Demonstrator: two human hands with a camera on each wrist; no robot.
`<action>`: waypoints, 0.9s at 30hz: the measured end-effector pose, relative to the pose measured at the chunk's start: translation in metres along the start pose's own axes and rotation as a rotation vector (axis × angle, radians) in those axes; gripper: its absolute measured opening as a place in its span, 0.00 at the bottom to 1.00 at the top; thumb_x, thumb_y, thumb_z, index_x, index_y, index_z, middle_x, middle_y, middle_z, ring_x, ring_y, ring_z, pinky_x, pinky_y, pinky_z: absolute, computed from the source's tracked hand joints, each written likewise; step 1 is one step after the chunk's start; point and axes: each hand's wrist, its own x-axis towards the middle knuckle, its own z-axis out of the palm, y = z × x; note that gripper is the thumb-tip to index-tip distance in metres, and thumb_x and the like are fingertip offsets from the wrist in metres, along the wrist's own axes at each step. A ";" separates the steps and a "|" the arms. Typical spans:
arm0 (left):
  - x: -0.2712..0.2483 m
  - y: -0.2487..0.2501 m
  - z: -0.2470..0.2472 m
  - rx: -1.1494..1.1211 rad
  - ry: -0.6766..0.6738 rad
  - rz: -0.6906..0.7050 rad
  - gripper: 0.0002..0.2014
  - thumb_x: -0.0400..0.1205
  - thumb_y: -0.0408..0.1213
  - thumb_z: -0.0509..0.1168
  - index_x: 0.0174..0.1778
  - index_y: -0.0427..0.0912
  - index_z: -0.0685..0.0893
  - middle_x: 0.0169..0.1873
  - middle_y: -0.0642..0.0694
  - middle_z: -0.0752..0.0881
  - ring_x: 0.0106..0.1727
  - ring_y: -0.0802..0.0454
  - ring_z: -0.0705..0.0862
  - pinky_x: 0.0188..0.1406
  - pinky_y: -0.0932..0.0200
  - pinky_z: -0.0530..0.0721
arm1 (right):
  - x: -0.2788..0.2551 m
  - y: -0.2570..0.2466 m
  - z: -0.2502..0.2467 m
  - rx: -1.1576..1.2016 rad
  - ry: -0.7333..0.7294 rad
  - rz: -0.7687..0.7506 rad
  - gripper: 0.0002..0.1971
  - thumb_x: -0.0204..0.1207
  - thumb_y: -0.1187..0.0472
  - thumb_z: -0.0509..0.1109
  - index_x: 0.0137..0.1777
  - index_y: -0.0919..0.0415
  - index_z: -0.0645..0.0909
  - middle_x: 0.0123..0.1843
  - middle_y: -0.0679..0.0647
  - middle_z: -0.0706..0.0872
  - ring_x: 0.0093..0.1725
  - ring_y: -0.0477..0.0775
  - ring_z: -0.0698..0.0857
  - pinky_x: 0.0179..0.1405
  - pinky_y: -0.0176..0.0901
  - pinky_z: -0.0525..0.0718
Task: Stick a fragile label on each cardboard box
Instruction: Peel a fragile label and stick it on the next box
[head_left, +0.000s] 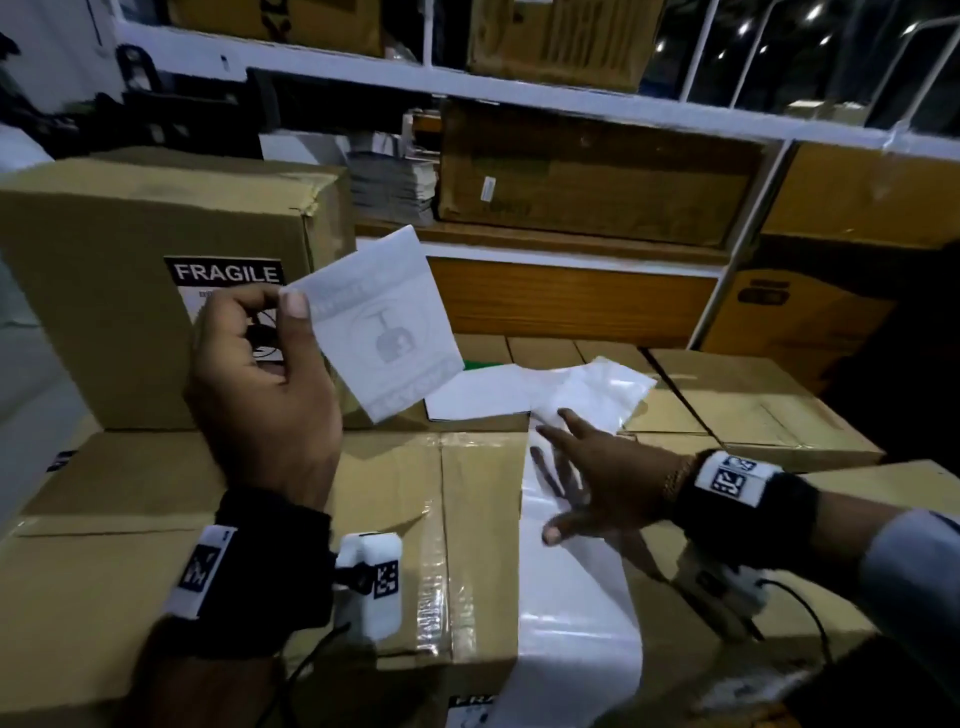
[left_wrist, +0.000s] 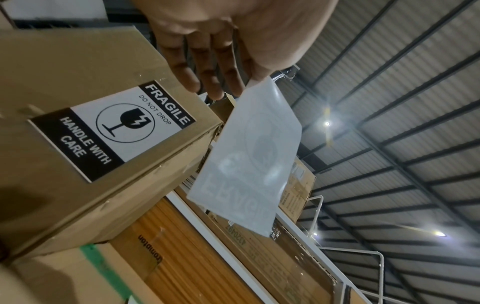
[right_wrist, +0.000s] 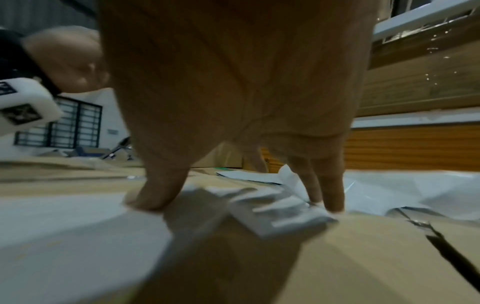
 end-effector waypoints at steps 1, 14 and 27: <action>-0.002 0.001 0.003 0.006 -0.004 -0.001 0.15 0.91 0.49 0.62 0.56 0.40 0.83 0.50 0.43 0.87 0.46 0.49 0.83 0.40 0.66 0.78 | -0.003 0.003 0.004 -0.011 0.105 -0.055 0.59 0.67 0.23 0.75 0.91 0.44 0.51 0.93 0.55 0.49 0.85 0.64 0.69 0.78 0.57 0.75; -0.007 0.023 0.030 0.072 0.043 0.044 0.17 0.90 0.51 0.61 0.57 0.40 0.84 0.51 0.42 0.88 0.49 0.47 0.85 0.45 0.66 0.77 | -0.047 -0.002 0.034 -0.100 0.135 -0.383 0.56 0.63 0.16 0.70 0.85 0.50 0.65 0.78 0.55 0.70 0.70 0.58 0.76 0.63 0.59 0.87; -0.014 0.047 0.033 0.108 0.144 0.091 0.04 0.89 0.53 0.62 0.50 0.62 0.76 0.50 0.44 0.88 0.48 0.50 0.85 0.45 0.60 0.82 | -0.011 0.041 -0.078 0.279 0.548 -0.102 0.08 0.84 0.56 0.72 0.49 0.56 0.91 0.42 0.52 0.92 0.41 0.51 0.90 0.39 0.46 0.90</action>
